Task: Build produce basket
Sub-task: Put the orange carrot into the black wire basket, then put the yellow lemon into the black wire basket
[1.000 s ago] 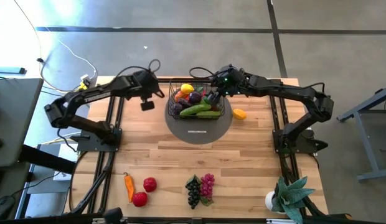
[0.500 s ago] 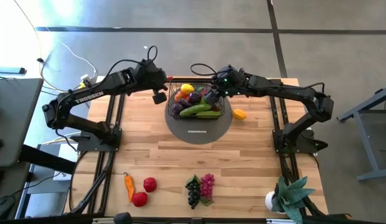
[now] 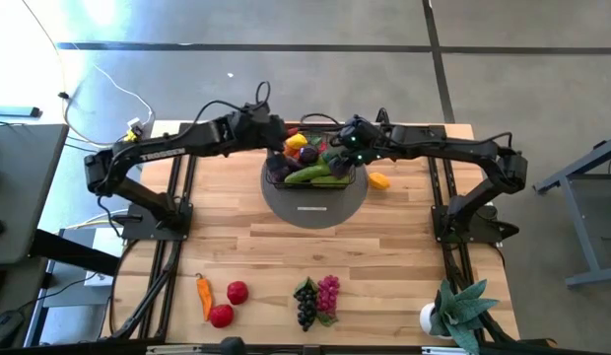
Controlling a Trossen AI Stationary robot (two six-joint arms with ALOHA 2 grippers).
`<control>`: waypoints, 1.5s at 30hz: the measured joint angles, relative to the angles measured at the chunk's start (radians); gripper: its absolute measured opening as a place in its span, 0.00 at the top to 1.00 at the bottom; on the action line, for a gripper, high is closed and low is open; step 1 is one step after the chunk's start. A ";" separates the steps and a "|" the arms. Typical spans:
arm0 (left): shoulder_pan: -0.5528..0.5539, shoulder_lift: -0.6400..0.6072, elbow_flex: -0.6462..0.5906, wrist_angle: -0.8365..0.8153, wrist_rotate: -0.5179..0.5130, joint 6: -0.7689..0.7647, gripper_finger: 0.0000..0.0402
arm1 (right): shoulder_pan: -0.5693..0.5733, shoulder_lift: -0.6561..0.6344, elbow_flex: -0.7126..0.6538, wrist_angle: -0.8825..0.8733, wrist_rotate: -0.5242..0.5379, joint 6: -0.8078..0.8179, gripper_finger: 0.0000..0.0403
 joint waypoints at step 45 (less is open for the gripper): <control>-0.033 0.163 0.289 -0.284 -0.124 -0.018 0.43 | 0.070 0.000 0.000 -0.144 0.101 0.058 0.19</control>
